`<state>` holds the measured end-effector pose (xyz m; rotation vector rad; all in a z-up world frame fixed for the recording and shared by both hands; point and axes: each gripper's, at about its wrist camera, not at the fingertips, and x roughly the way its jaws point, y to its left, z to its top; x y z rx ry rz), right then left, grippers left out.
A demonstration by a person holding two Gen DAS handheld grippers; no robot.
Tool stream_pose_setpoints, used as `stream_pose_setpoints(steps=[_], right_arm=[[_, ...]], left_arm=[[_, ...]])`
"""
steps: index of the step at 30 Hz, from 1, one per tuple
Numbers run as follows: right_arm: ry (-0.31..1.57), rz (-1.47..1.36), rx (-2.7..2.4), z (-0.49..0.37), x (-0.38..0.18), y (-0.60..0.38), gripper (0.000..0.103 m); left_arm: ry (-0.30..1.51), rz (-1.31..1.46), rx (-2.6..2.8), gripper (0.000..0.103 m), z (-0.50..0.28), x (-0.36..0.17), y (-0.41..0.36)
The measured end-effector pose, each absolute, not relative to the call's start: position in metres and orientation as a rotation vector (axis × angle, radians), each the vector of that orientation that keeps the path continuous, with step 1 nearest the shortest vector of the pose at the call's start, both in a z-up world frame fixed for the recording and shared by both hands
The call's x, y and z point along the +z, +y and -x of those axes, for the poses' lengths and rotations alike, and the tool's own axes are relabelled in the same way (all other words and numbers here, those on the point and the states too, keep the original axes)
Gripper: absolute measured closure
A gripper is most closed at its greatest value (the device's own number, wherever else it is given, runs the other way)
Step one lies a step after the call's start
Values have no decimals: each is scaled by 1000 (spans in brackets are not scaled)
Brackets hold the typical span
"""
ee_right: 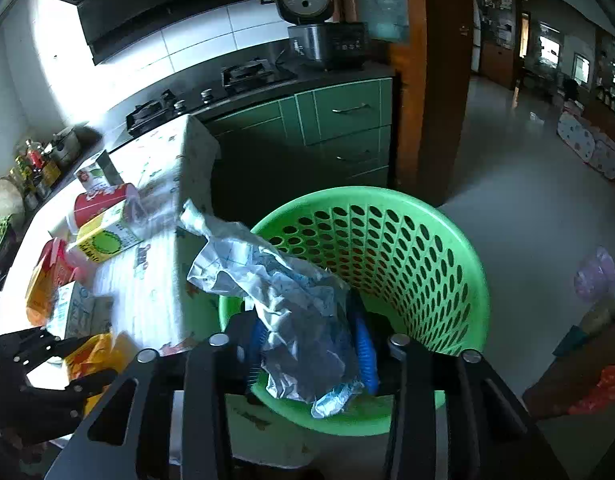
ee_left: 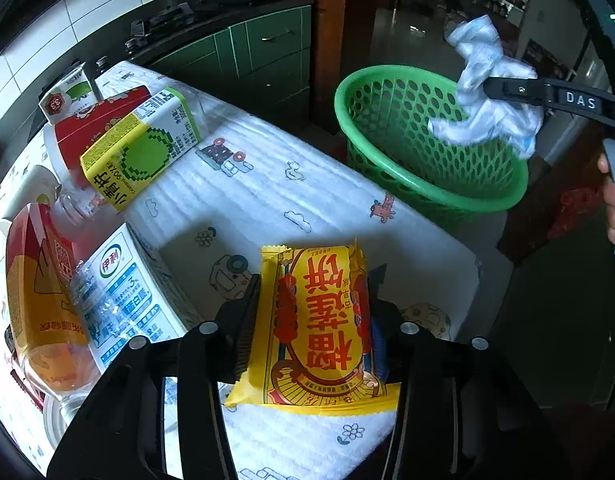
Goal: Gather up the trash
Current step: 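Drop the foil into the green basket while the left gripper grasps the yellow snack packet, then carry the yellow snack packet over the basket and open the left gripper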
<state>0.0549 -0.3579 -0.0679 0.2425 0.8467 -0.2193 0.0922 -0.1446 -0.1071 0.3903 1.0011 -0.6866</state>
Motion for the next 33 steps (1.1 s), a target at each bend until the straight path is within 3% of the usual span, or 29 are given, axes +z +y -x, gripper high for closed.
stream_pose_setpoints(steps=[2,6,10,16,33], right_arm=[[843,-248,-226,-55,-69,-361,49],[830,-265,-242,-52,-68,-368,40],[815,-274,-246,-46,-65,-370,36],[797,-275,-252,-34,-60,-370,30],[757,-310,-311,16,-50,-384,26]], left_arm=[[998,-381,-687,63,-91,-105,-143],[988,-368,-691,73,-91,-99,-141],[965,-363,-704,76,-89,-92,-144],[942,-350,-744,79,-89,-81,-155],[892,-327,-917,79,-116,-58,-256]])
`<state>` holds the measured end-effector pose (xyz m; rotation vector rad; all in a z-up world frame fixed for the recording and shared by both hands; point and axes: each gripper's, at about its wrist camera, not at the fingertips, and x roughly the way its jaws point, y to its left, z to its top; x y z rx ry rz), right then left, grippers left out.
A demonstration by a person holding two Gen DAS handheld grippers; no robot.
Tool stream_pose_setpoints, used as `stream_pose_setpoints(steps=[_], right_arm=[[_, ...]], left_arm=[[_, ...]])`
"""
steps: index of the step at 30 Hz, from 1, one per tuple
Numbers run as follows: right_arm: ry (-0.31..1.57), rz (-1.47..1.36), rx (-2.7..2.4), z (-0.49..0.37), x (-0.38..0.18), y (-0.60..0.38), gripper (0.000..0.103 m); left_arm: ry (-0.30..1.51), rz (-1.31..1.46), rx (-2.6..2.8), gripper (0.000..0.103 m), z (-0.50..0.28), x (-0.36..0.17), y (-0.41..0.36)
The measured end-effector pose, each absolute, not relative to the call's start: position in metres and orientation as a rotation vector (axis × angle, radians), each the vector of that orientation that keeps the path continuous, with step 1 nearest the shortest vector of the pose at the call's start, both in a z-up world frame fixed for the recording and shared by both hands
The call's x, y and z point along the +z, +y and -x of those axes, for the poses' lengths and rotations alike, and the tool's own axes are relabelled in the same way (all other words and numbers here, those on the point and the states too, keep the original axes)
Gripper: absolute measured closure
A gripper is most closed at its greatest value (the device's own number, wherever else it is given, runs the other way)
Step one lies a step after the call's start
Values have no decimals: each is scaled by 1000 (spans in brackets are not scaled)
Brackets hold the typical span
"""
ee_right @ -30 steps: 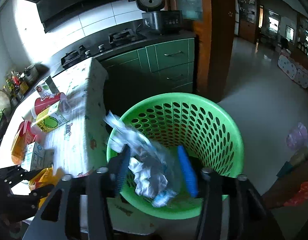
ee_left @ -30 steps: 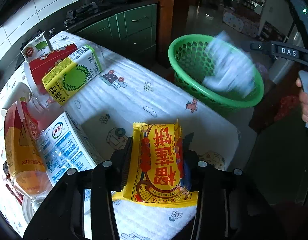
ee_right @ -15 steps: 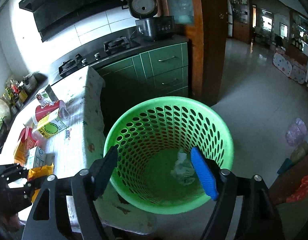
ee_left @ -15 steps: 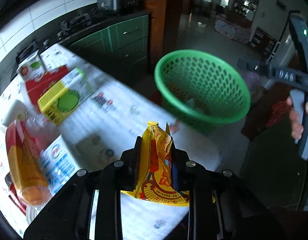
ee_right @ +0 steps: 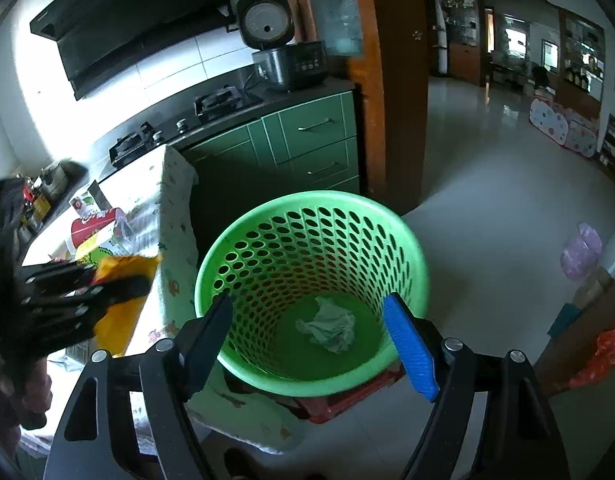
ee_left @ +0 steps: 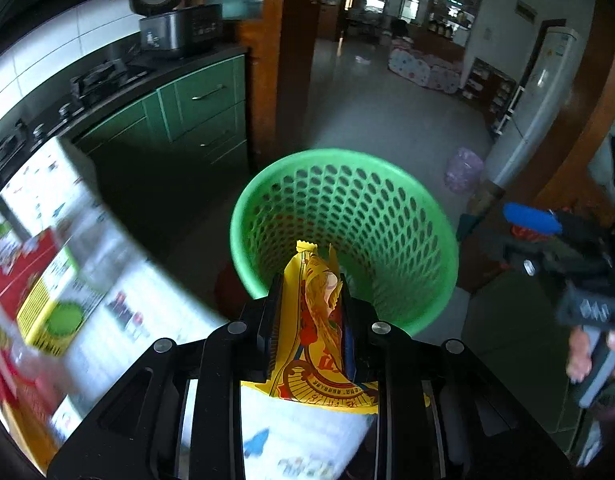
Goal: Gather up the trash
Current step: 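Carry the yellow snack packet over the basket and open the left gripper, then grasp the red wrapper with the left gripper while the right gripper grasps the red drink bottle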
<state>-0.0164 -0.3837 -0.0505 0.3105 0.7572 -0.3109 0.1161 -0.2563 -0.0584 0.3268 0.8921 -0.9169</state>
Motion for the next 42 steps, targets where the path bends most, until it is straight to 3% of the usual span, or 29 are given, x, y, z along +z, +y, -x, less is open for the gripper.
stream_pose_setpoints(steps=[7,10,12,17,26,42], right_arm=[[750,-325,-342,33,-50,-394,25],[748,-335,-352,39,-50,-398,25],[749,-338,-359,41,-50,-400,25],[749,-345,-366,44,-51,-405,24],[736,-341,-343,42,-47,-401,24],[722,-294,-221,18,-38,-365,21]], left_arm=[[919,-329,-935,72,-128,-64,-297],[917,-326,-937,60,-130,-65,-306],[918,-320,-933,41,-131,-66,-312],[912,-300,-943,33,-130,-65,-315],[889,-271,-928,28,-130,-59,-299],[808,-235,-757,28,-113,-27,-217]])
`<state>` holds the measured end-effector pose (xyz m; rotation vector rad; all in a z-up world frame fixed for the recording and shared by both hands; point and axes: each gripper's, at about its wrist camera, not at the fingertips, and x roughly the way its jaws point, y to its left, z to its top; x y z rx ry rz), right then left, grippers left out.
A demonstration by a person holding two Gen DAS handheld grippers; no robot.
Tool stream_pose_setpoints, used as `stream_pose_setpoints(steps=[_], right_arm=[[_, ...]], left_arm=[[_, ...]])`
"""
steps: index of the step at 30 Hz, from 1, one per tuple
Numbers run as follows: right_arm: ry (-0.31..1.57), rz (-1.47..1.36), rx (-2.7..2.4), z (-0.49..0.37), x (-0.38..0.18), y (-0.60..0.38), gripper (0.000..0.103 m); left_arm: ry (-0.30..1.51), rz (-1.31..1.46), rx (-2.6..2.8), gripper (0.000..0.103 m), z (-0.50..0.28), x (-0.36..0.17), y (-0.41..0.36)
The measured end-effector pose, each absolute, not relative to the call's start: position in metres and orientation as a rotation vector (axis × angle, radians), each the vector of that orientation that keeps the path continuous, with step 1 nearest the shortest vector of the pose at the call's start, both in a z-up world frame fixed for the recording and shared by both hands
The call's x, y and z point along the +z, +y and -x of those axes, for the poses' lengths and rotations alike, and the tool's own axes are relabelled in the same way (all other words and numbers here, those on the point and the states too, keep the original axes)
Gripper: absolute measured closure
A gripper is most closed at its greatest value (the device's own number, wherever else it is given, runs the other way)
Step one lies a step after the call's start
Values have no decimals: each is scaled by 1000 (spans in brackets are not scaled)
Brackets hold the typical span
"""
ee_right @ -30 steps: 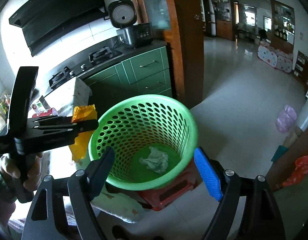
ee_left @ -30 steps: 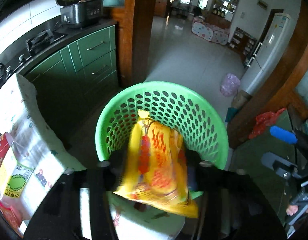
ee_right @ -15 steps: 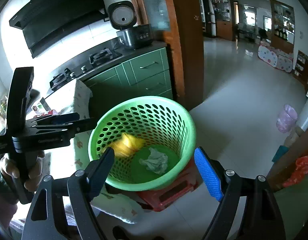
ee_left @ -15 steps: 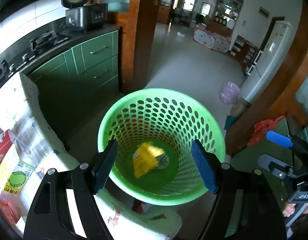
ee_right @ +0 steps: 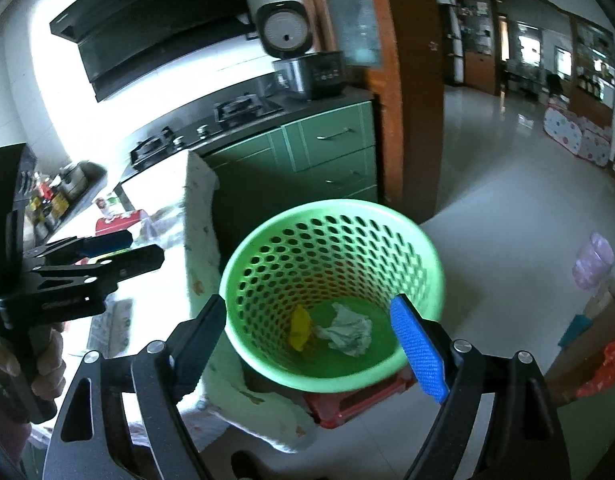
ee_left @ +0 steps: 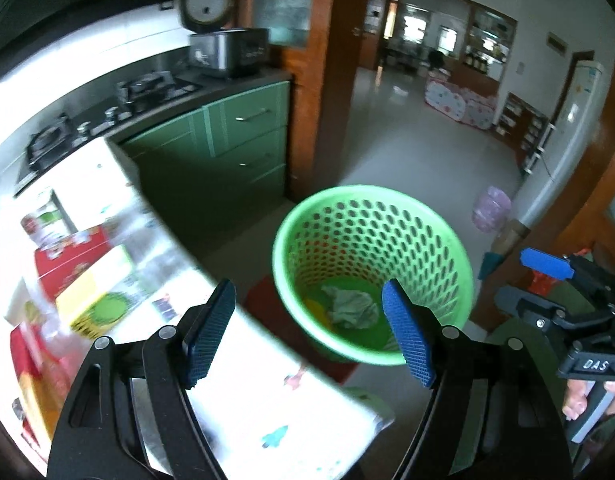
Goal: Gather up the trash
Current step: 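Grasp the red wrapper with the left gripper while the right gripper grasps the red drink bottle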
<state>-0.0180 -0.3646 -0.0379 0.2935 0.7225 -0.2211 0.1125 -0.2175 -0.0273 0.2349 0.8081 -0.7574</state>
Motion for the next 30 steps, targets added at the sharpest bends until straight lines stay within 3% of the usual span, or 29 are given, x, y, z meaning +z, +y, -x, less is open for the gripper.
stream_pose_setpoints(steps=[16,30], right_arm=[[750,-201,6,-33,-34,-284,21],[781,-124,187,-70,-30,-210,21]], left_arm=[[793,-75,-386,28,-125,-21,-50],[901,183,-66,30,-142,-68,110]])
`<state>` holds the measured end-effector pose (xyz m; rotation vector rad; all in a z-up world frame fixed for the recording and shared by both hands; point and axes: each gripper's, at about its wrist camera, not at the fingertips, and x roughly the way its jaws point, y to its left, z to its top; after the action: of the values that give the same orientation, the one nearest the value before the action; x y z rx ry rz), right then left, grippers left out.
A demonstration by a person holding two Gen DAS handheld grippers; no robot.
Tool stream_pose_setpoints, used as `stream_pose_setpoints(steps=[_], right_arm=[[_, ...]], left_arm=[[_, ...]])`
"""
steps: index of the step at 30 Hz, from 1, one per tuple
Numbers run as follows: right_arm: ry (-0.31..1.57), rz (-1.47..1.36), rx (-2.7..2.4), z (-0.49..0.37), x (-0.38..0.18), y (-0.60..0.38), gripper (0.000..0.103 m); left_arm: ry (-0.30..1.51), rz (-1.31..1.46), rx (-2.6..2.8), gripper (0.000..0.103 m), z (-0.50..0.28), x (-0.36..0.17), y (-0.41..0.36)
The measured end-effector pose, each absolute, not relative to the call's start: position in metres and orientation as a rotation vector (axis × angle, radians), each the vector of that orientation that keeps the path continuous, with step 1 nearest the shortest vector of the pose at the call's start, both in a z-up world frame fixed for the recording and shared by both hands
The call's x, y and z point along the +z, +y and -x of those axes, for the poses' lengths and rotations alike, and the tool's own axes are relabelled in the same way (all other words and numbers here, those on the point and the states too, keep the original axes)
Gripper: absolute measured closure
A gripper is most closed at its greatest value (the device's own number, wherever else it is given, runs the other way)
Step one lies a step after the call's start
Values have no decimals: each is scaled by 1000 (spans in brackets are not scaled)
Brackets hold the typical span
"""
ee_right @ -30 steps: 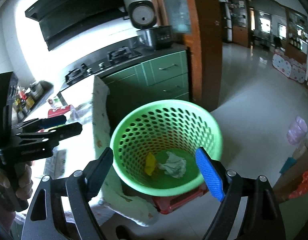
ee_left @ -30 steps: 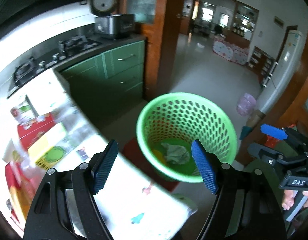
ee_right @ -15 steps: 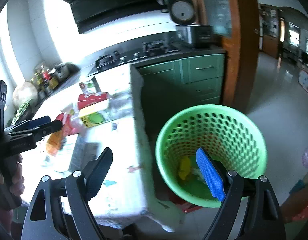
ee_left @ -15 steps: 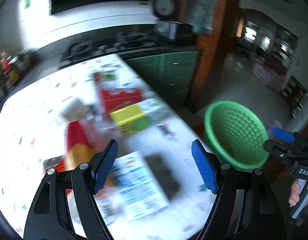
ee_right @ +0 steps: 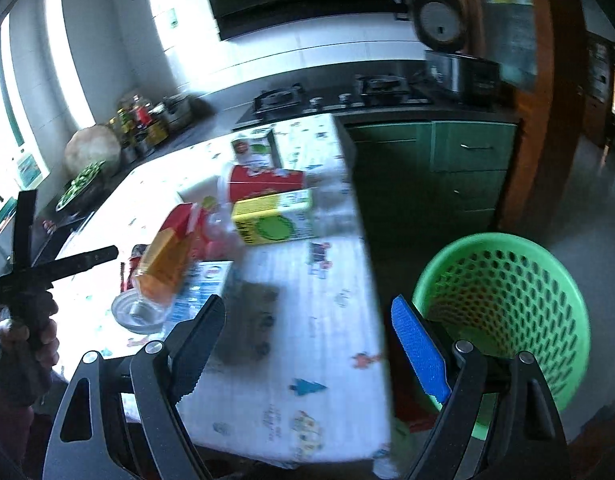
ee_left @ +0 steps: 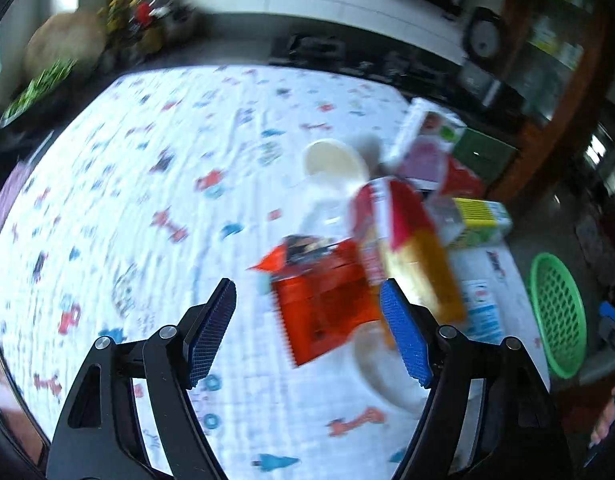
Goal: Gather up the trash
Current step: 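Grasp the red wrapper with the left gripper while the right gripper grasps the red drink bottle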
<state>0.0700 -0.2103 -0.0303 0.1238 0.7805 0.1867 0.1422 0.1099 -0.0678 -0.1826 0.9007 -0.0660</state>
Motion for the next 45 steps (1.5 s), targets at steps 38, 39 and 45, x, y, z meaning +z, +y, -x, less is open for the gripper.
stream_pose_setpoints(steps=[38,39,45], right_arm=[[1031,-112,455,-195,-59,-54,24],[1046,-124,457,-199,-61,-52,24],[1154,-181,437,-229,-80,-38,24]], left_arm=[[939,289,-272,95,-153,-92,129],[934,284,-268,97,-152,-91,131],[934,290,-258,98,-147,-93,139]])
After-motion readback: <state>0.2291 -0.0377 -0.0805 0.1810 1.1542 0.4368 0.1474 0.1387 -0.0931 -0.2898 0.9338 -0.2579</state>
